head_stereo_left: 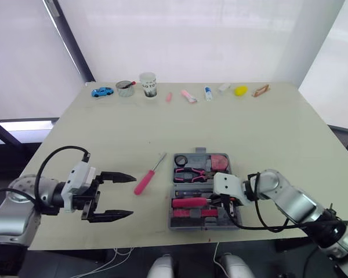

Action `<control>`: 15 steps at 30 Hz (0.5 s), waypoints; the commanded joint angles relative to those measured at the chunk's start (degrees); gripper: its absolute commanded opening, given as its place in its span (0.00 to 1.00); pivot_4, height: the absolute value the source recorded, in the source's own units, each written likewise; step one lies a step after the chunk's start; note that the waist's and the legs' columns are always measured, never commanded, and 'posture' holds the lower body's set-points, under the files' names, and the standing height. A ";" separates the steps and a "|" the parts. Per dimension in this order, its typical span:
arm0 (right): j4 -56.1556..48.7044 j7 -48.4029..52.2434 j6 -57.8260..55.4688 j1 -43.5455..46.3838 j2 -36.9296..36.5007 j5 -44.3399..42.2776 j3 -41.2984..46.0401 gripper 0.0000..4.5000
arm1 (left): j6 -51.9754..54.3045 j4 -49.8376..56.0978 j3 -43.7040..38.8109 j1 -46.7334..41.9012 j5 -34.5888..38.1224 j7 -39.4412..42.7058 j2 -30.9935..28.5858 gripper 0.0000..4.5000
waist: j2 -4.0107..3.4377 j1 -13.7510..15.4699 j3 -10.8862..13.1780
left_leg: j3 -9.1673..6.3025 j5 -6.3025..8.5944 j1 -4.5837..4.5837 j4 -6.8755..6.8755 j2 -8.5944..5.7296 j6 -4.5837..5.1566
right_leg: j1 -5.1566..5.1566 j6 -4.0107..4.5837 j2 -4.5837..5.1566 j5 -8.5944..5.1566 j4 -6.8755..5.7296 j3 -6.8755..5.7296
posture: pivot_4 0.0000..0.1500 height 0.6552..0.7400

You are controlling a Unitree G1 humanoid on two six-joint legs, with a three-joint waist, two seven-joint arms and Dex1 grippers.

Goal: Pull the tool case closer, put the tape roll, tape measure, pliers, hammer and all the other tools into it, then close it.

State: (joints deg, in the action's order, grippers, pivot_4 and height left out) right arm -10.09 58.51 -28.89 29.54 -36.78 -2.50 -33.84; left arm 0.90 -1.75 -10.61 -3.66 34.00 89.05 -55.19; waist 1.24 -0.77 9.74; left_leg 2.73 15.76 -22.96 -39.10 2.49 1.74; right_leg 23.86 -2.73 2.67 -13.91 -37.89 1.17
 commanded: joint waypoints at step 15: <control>0.20 1.91 2.24 -0.74 2.01 0.80 3.91 0.86 | -0.13 0.52 0.13 -2.00 0.52 2.59 1.16 1.00 | 0.00 0.04 0.00 | 0.03 0.00 0.02 0.00 0.08 -0.01 | 0.00 -0.01 -0.05 0.03 -0.01 0.01 | 1.00 1.00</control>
State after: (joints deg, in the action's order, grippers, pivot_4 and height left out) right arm -7.79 59.85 -26.25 28.96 -34.94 -0.42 -32.23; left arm 0.93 -1.75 -10.44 -4.89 33.93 89.04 -54.19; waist 1.24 -0.73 9.74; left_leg 2.76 15.76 -22.94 -39.10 2.56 1.73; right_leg 23.86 -2.73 2.62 -13.89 -37.90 1.18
